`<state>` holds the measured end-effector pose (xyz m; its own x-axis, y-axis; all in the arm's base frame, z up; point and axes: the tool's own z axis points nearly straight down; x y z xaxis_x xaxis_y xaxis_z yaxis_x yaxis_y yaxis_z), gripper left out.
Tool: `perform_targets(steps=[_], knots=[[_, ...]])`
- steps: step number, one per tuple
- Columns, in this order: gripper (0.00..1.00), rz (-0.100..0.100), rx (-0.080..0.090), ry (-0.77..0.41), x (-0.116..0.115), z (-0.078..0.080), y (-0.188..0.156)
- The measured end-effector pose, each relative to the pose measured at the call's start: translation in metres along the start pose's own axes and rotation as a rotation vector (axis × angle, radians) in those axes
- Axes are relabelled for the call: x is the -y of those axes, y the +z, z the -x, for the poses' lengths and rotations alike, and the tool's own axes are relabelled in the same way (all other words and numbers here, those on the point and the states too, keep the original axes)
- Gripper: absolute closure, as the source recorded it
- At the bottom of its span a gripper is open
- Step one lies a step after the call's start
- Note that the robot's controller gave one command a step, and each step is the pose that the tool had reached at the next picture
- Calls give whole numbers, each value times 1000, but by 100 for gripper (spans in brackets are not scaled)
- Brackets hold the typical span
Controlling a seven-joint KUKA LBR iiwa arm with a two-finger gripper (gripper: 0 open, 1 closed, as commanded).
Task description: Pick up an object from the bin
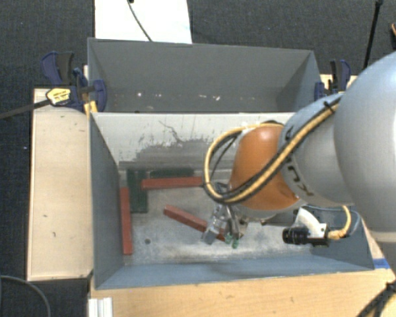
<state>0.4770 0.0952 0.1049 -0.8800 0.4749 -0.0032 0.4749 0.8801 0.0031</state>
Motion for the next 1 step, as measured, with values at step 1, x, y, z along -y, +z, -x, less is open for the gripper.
perform_targets(steps=[1], knots=[[100,0,0,-3,0,0,-2]])
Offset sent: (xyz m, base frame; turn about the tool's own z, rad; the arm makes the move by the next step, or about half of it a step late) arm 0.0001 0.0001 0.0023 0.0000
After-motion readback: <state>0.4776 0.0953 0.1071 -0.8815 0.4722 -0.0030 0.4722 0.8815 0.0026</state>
